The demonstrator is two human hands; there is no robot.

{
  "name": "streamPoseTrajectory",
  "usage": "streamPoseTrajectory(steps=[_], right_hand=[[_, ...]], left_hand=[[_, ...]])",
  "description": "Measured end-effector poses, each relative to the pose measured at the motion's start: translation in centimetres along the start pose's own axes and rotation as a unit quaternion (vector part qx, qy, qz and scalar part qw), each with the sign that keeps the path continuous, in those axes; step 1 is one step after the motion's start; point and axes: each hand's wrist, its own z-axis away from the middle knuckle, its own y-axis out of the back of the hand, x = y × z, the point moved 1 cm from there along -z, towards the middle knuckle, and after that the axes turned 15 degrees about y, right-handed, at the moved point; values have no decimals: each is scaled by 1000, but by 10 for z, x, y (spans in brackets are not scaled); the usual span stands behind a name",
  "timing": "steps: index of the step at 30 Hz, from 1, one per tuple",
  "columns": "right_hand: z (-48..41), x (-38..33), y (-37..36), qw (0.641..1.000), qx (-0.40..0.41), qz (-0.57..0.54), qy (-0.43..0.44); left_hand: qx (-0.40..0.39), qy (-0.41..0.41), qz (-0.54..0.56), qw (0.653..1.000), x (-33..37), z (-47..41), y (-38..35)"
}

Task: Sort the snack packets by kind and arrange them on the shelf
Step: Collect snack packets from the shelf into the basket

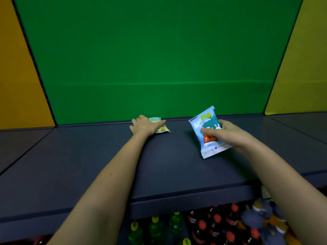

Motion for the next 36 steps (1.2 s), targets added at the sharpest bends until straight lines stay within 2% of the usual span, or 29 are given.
streamPoseTrajectory(steps=[3, 7, 10, 14, 17, 21, 25, 29, 32, 36], right_hand=[[0, 9, 15, 999, 25, -21, 2], [3, 18, 24, 997, 48, -53, -1], [3, 15, 23, 996, 38, -79, 16], [2, -3, 3, 991, 17, -115, 58], [6, -23, -24, 981, -10, -170, 91], [23, -55, -76, 959, -103, -233, 120], [58, -88, -148, 930, -195, -265, 164], [115, -121, -234, 895, -282, -267, 218], [171, -141, -296, 859, -360, -268, 248], [245, -160, -374, 806, -468, -268, 245]], left_hand=[[-4, 30, 44, 999, 12, -9, -6], [-108, 6, 126, 986, 13, -12, 3], [-144, -17, 230, 962, 4, 4, 15], [-111, -35, 381, 917, -24, 44, 55], [-93, -35, 441, 892, -68, 90, 90], [-14, 4, 496, 868, -156, 160, 128], [109, 100, 524, 839, -253, 229, 147], [224, 194, 532, 793, -346, 301, 149], [273, 239, 519, 774, -409, 360, 146], [315, 298, 517, 738, -481, 433, 144]])
